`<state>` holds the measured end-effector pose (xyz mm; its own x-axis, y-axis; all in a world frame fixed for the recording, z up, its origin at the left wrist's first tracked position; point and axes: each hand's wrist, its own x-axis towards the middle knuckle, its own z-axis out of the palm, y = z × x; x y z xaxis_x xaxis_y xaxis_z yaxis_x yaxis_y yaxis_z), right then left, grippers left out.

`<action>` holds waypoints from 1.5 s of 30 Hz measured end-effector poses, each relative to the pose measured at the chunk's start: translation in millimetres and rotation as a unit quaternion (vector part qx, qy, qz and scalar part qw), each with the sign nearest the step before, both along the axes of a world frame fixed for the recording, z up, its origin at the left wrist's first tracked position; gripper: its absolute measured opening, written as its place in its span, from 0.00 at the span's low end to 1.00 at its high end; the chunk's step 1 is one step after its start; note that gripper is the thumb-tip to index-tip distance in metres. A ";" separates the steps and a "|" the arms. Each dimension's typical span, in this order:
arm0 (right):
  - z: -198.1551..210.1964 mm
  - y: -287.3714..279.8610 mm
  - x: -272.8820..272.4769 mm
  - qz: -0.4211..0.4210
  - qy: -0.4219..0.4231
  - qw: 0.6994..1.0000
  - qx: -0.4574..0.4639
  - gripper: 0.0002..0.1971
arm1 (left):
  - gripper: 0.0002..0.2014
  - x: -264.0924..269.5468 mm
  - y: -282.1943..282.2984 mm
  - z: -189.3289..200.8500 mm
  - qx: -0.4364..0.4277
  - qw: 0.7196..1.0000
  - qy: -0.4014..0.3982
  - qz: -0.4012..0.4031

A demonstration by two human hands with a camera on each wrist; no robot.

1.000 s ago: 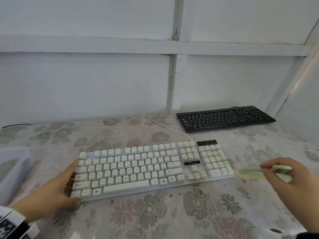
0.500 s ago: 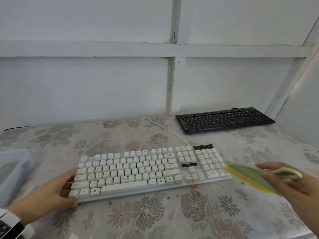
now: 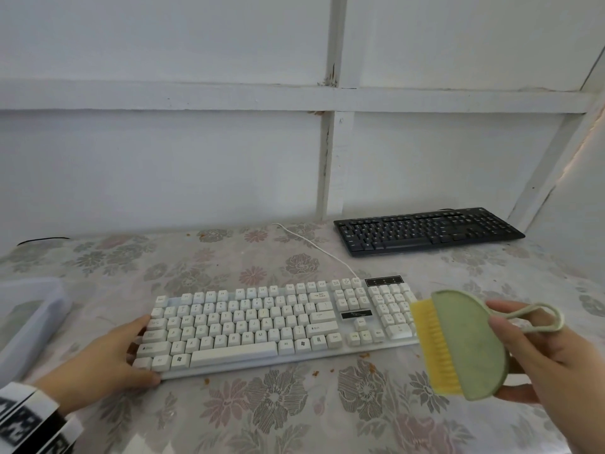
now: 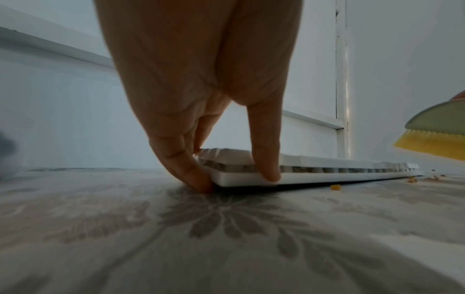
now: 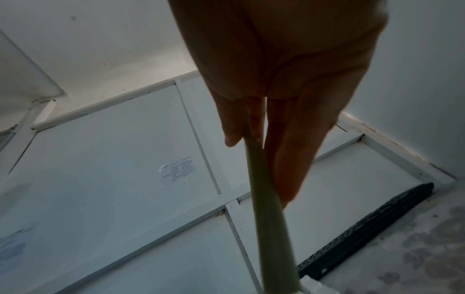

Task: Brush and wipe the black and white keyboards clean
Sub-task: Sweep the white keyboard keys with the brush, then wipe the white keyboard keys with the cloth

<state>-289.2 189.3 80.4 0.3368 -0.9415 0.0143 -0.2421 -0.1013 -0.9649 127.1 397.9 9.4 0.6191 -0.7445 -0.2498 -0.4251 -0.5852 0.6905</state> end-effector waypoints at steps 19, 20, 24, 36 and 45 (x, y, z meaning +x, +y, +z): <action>-6.6 -18.4 -1.4 0.024 -0.112 0.993 0.040 0.37 | 0.54 -6.0 3.6 0.4 0.102 0.991 -0.073 -0.035; -6.7 -20.0 -0.5 0.024 -0.109 0.993 0.040 0.41 | 0.51 -11.4 2.6 3.0 0.110 0.990 -0.079 -0.026; -7.5 -25.2 4.0 0.046 -0.103 0.993 0.038 0.47 | 0.39 -18.8 3.0 6.1 0.079 0.993 -0.082 -0.012; 44.0 -6.3 60.7 0.167 -0.082 0.981 -0.053 0.43 | 0.28 0.4 41.9 55.3 -0.051 0.992 -0.108 -0.027; 66.3 51.1 209.9 0.286 -0.075 0.953 -0.064 0.09 | 0.37 81.6 122.0 71.5 -0.064 0.992 -0.108 0.002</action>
<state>-79.3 240.4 146.7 0.7803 -0.5910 0.2048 0.0274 -0.2949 -0.9551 208.8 519.9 80.9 0.6506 -0.7593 -0.0151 -0.5695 -0.5009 0.6518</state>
